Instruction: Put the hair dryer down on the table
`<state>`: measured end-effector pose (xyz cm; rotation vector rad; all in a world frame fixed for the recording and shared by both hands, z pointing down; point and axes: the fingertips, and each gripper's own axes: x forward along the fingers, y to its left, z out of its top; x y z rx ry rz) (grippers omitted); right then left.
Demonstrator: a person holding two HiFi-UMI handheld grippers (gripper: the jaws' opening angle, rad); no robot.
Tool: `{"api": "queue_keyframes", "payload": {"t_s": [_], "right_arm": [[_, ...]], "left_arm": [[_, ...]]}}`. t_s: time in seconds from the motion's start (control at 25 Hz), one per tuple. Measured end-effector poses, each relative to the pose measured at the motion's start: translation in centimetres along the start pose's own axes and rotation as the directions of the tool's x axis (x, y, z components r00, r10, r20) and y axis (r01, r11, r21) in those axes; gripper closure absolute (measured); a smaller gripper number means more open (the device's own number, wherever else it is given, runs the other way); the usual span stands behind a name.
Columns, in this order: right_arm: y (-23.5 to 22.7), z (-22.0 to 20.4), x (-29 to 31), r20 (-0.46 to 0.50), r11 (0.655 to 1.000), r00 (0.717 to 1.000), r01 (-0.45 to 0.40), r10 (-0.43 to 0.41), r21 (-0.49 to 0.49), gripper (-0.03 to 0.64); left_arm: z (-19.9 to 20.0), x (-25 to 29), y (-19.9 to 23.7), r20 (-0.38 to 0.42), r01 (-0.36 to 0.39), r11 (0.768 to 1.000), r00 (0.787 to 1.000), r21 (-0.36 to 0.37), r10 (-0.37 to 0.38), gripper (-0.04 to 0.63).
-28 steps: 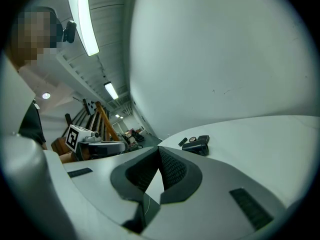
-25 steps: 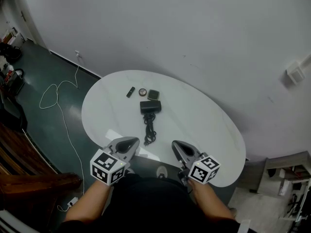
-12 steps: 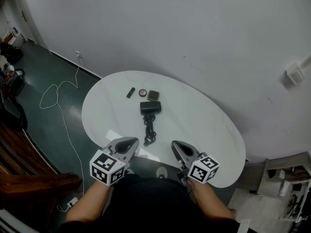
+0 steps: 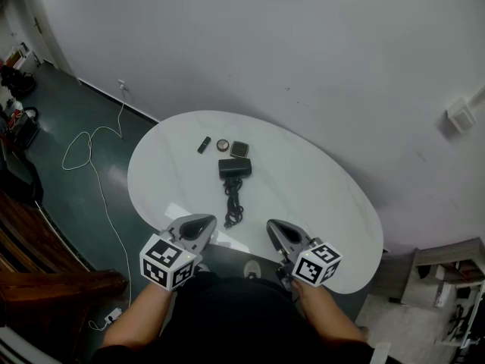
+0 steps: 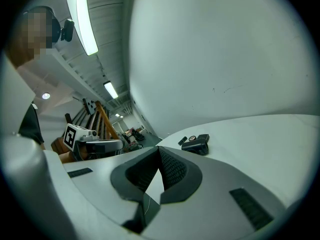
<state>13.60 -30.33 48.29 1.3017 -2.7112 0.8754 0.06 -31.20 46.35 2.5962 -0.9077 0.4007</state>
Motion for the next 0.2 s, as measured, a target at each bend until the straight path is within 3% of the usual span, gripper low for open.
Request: {"api": "queue_keyframes", "payload": {"t_s": [0.2], "right_arm": [[-0.07,-0.04,-0.03,0.000,1.000,1.000,0.004,-0.004,-0.003,0.609]], "left_arm": [[-0.12,-0.03,0.00,-0.001,0.000,1.000,1.000,0.001,0.000,0.578]]}}
